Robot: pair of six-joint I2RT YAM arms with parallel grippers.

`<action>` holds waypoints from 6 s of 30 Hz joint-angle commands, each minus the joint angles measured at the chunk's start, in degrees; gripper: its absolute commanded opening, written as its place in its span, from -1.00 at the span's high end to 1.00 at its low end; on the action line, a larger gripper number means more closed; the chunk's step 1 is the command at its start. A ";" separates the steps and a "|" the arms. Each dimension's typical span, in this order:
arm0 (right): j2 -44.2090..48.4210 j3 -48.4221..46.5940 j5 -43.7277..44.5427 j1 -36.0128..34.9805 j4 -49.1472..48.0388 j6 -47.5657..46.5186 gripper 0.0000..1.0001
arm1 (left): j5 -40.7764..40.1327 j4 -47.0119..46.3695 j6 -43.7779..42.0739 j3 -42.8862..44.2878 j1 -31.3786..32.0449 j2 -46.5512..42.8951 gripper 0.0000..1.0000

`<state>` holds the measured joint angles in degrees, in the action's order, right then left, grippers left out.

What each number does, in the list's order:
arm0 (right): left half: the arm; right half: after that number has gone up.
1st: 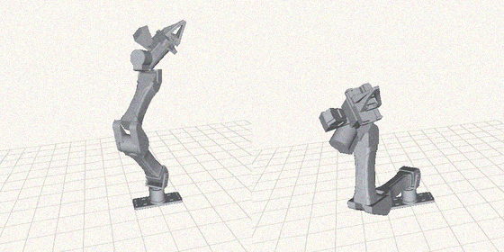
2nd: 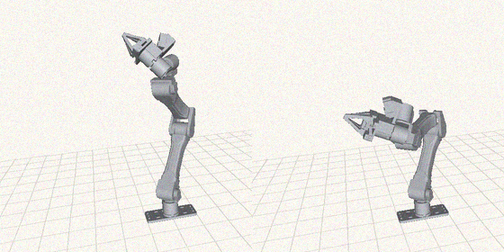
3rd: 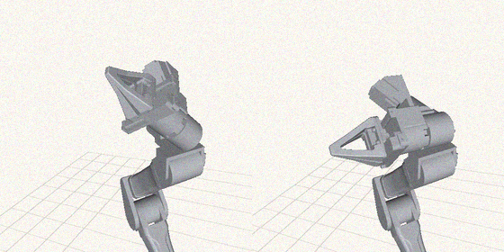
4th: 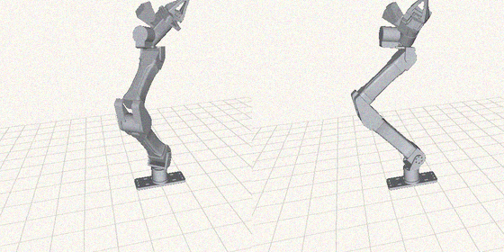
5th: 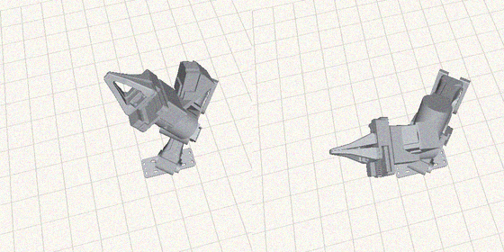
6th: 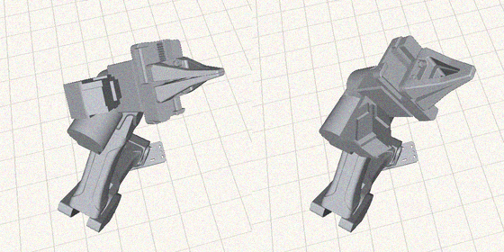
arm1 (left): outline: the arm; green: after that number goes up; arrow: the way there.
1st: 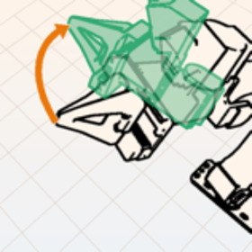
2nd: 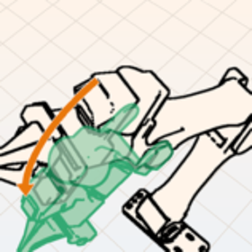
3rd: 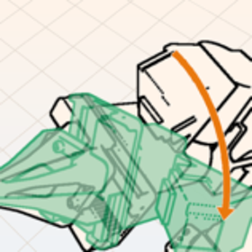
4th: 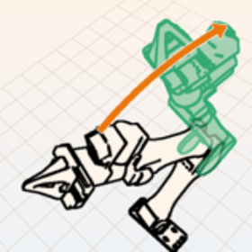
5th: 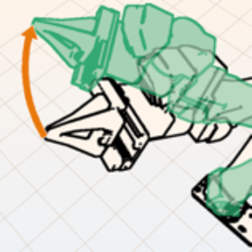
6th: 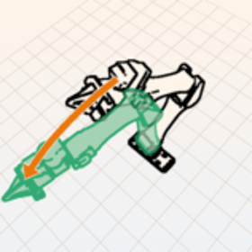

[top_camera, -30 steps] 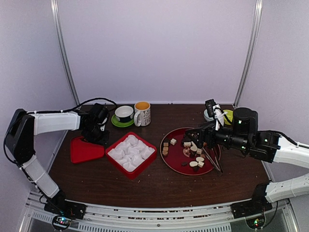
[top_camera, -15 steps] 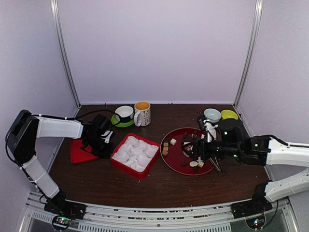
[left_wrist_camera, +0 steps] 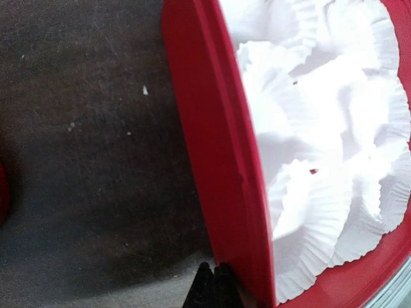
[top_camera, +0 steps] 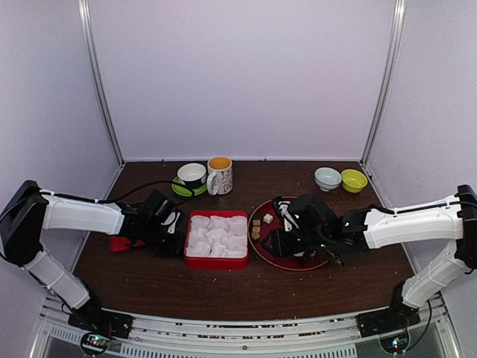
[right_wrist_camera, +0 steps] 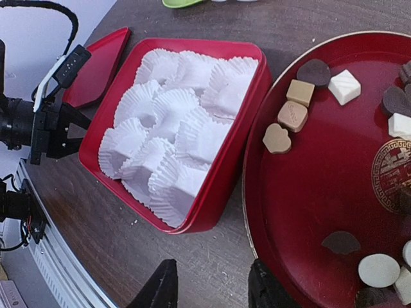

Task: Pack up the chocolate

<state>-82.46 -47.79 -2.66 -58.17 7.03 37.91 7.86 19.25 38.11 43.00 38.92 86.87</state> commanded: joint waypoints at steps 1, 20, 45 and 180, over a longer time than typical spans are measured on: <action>2.61 -1.08 5.06 -0.22 -1.80 -0.20 0.24 | -4.19 -3.03 1.81 -0.56 0.37 -4.15 0.98; 21.73 1.26 10.47 15.87 11.47 -12.58 0.08 | -16.85 -6.01 -14.55 -6.99 -19.44 -33.64 -0.96; 23.77 4.06 7.69 21.08 19.13 -14.00 -0.49 | -28.74 -51.60 -39.84 -19.49 -33.43 -22.44 -0.96; 12.93 18.52 8.37 24.26 0.90 -1.88 -0.01 | -14.39 -80.36 -42.68 -25.75 -38.92 -5.39 -0.96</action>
<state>-67.05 -30.17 3.95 -33.74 12.93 35.40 -7.20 -57.43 -4.78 17.61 0.36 81.23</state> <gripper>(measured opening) 0.505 0.978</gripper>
